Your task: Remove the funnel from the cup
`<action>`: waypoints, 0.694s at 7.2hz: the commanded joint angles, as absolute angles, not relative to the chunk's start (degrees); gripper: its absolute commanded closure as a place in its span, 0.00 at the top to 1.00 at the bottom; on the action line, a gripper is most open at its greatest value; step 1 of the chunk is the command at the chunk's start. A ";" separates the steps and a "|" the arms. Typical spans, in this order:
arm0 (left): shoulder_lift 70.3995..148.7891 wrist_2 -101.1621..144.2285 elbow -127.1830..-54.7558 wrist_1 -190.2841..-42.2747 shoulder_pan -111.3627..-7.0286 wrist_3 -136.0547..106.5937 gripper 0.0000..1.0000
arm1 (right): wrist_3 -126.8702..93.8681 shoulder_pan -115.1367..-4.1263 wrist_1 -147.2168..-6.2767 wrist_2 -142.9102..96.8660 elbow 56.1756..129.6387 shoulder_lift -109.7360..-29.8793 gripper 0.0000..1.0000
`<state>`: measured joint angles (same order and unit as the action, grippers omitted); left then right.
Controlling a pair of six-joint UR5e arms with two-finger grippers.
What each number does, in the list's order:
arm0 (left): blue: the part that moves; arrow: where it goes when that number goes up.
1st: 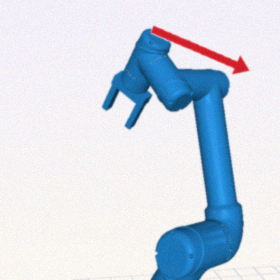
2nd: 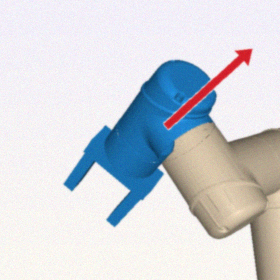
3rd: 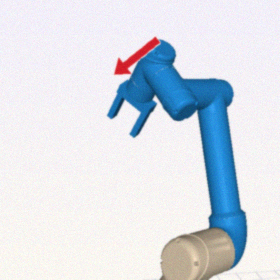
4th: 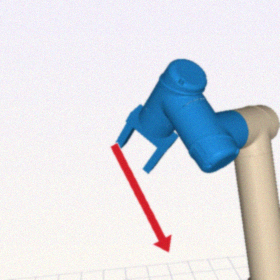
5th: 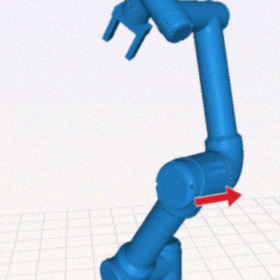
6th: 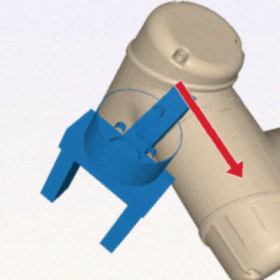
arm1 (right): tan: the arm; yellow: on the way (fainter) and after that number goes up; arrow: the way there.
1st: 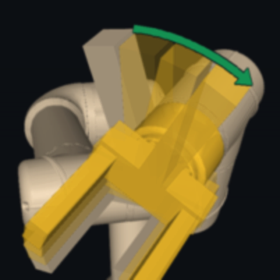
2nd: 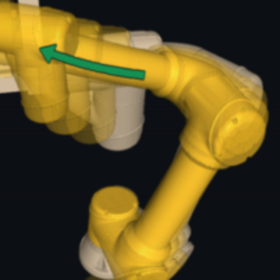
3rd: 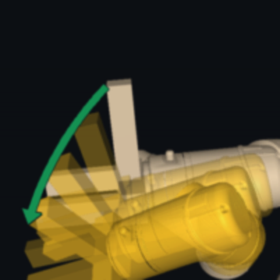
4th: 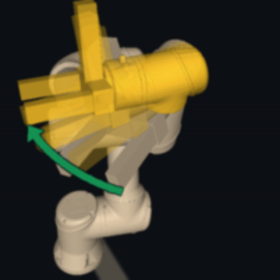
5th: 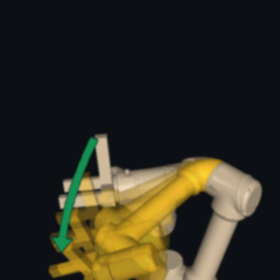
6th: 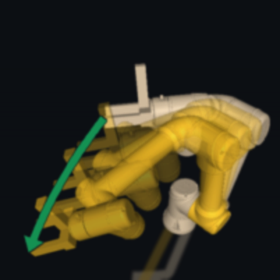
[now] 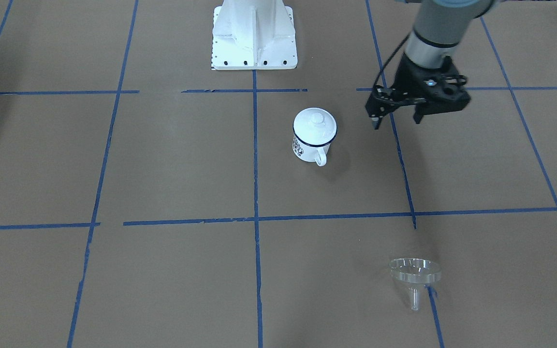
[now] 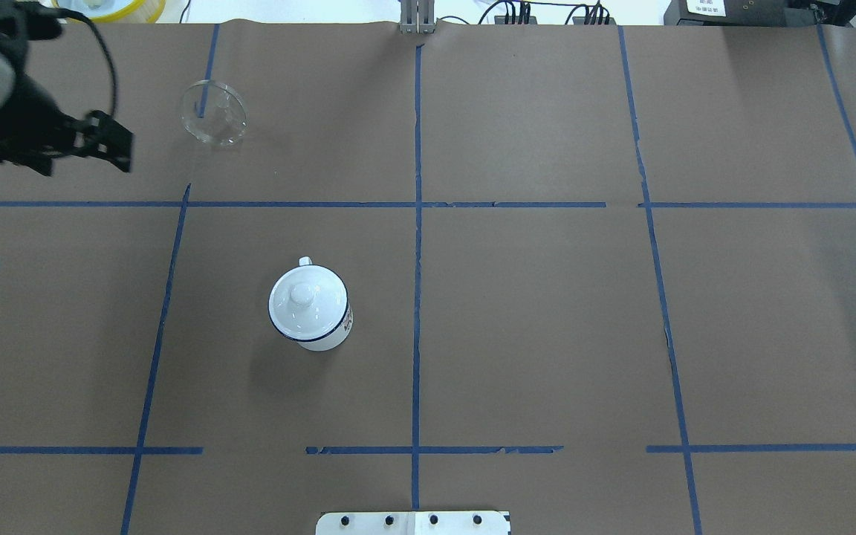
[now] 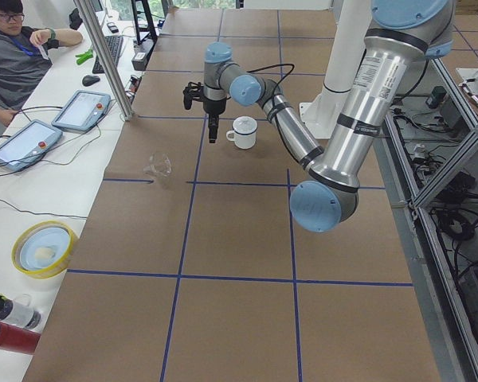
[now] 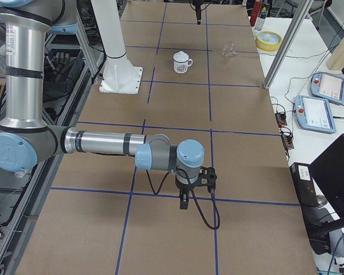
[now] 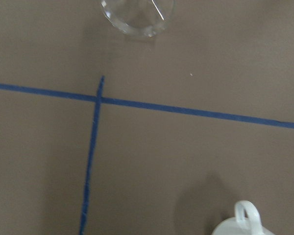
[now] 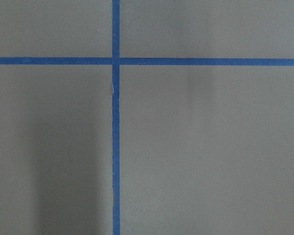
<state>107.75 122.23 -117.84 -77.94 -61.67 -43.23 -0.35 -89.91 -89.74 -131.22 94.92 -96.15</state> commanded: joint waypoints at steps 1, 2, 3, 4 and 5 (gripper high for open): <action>100.14 127.86 -113.50 -78.05 -77.19 -16.73 1.00 | -0.35 -89.91 -89.74 -131.22 94.83 -96.15 1.00; 95.76 129.45 -110.60 -78.74 -83.08 -4.00 1.00 | -0.35 -89.91 -89.74 -131.22 94.83 -96.15 1.00; 91.36 131.29 -106.83 -82.49 -89.23 4.92 1.00 | -0.35 -89.91 -89.74 -131.22 94.83 -96.15 1.00; 86.71 134.79 -101.31 -85.05 -93.56 6.49 1.00 | -0.35 -89.91 -89.74 -131.22 94.83 -96.15 1.00; 84.83 135.26 -98.03 -85.86 -93.86 6.24 1.00 | -0.35 -89.91 -89.74 -131.22 94.92 -96.15 1.00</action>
